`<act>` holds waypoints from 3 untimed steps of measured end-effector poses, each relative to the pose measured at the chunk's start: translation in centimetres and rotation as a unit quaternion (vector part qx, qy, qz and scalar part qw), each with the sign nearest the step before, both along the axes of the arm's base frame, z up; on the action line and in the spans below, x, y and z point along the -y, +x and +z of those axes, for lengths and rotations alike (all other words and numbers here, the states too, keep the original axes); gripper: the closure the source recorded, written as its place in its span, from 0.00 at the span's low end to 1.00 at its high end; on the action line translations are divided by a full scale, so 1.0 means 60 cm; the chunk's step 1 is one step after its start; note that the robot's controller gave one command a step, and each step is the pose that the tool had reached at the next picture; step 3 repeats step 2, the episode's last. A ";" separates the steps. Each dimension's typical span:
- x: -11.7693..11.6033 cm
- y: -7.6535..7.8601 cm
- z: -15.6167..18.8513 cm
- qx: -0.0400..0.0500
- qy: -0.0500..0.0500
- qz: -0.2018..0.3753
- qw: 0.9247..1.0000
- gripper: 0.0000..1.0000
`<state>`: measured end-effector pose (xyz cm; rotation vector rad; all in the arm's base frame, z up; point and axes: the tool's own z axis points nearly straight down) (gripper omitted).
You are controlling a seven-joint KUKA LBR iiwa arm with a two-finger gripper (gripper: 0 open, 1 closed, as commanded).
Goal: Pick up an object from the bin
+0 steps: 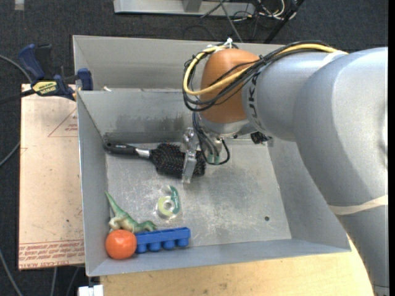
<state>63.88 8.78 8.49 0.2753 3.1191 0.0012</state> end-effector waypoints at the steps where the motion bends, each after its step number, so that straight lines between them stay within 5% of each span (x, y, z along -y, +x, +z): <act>1: 0.000 -0.002 0.031 -0.003 0.000 0.000 1.000 1.00; 3: -0.001 0.001 0.058 -0.001 0.001 0.000 1.000 1.00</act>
Offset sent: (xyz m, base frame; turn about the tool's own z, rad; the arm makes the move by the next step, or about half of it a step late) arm -0.0001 -0.0002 0.0123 0.0000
